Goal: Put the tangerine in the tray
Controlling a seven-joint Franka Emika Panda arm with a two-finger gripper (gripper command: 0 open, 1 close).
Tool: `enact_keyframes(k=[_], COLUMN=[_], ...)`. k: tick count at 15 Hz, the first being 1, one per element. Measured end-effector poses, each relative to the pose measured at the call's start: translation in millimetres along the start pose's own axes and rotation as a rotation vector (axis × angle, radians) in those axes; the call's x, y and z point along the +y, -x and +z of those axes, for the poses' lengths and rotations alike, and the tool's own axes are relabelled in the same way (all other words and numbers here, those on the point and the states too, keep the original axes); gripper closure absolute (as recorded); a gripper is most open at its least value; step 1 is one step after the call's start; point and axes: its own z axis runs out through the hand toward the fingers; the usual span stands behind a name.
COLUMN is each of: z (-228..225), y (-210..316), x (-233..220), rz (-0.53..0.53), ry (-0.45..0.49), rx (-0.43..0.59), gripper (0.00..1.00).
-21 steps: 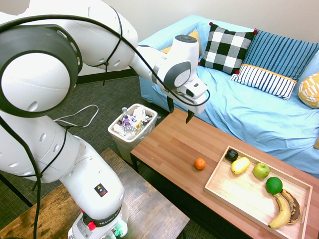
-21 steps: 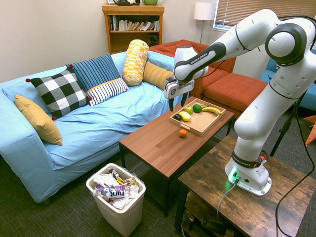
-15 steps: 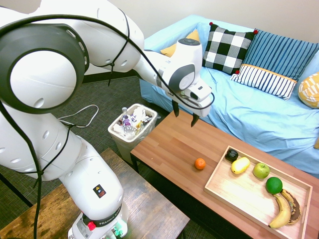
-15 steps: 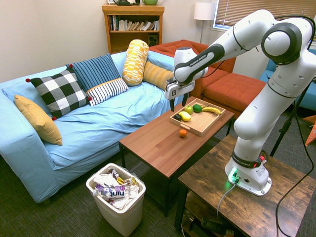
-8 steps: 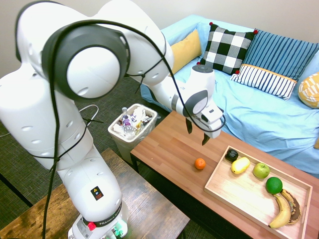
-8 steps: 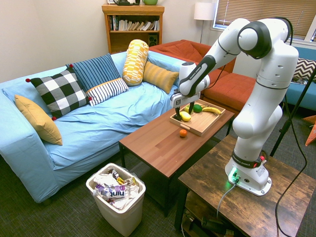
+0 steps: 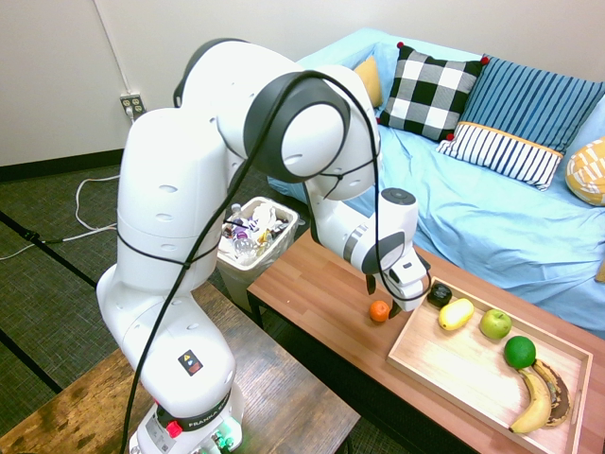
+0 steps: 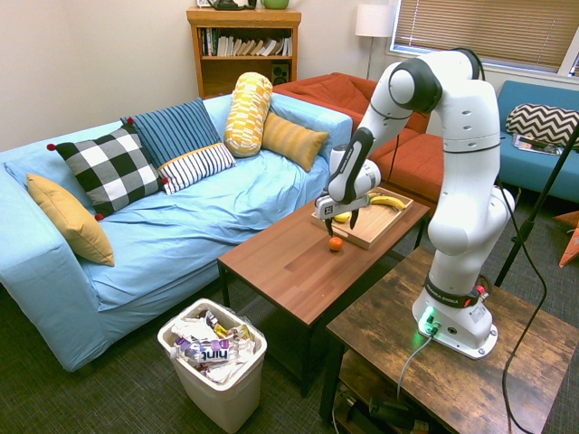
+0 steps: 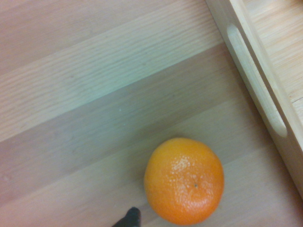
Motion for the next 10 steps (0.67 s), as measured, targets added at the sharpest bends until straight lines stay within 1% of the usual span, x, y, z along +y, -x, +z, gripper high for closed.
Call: enact_keyframes(k=[4,5,10], z=[30.5,36.5,46.9], y=[-2.4,-3.1,-6.5], x=[-11.9,-11.8,-13.9], rz=[0.017,0.017,0.020], ry=[0.019,0.026,0.025], rx=[-0.021,-0.024,-0.031], gripper=[0.00,1.00,1.00])
